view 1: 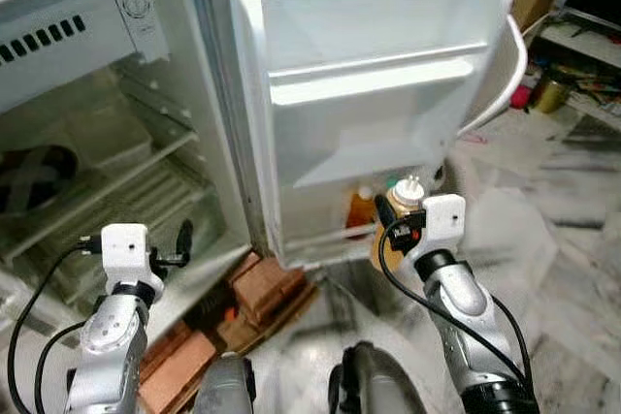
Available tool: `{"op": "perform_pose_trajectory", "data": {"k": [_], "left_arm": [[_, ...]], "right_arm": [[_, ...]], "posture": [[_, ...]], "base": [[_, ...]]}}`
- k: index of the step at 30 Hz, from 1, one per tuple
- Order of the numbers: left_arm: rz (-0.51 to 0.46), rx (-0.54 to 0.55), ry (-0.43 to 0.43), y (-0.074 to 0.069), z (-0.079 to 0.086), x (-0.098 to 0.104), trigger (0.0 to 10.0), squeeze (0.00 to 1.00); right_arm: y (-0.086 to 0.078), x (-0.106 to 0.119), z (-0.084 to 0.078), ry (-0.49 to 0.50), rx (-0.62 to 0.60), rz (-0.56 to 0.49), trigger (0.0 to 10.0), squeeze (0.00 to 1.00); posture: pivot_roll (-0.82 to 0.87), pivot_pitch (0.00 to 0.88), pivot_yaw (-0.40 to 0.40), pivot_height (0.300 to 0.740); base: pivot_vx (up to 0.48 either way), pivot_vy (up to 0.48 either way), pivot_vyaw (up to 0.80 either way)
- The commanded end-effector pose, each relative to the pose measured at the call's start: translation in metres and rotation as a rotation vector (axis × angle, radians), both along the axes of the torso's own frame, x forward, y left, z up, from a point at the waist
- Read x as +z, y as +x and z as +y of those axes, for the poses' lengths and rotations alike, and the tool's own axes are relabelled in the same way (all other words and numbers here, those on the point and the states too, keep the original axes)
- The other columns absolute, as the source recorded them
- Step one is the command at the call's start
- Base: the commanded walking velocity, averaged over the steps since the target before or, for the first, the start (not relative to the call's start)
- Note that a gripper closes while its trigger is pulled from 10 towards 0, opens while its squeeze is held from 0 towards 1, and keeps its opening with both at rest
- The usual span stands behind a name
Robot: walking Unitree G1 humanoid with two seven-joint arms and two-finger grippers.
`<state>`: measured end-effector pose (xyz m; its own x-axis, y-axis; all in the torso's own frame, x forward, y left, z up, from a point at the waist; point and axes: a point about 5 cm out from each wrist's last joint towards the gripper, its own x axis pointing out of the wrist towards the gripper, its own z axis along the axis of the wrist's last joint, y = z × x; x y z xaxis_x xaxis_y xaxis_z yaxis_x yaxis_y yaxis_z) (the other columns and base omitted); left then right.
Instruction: Restocking fridge
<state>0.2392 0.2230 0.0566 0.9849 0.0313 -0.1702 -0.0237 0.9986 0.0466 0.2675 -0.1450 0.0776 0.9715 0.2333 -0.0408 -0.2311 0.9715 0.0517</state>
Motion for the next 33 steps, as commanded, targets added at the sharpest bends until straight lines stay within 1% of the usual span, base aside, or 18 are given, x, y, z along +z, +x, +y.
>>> {"op": "perform_pose_trajectory", "data": {"k": [1, 6, 14, 33], "left_arm": [[-0.006, 0.005, 0.009, 0.0019, 0.0008, 0.0025, 10.0, 0.00], [-0.006, 0.003, 0.007, 0.0034, -0.0013, 0.0023, 10.0, 0.00], [-0.007, 0.000, 0.005, 0.0056, -0.0030, 0.0018, 10.0, 0.00], [-0.029, -0.019, 0.009, 0.0096, -0.0044, 0.0045, 10.0, 0.00]], "right_arm": [[0.0028, 0.0046, -0.0019, -0.005, -0.001, -0.025, 10.0, 0.00], [0.0039, 0.0053, -0.0021, -0.007, 0.002, -0.031, 10.0, 0.00], [0.0048, 0.0064, -0.0009, -0.012, 0.018, -0.044, 10.0, 0.00], [0.0084, 0.0062, 0.0018, -0.040, 0.047, -0.064, 10.0, 0.00]], "posture": [[0.05, 0.065, -0.010, 0.661], [0.05, 0.064, -0.010, 0.661], [0.05, 0.062, -0.012, 0.606], [0.05, 0.058, -0.010, 0.606]], "base": [[0.000, 0.000, 0.00], [0.000, 0.000, 0.00], [0.000, 0.000, 0.00], [0.000, 0.000, 0.00]]}}
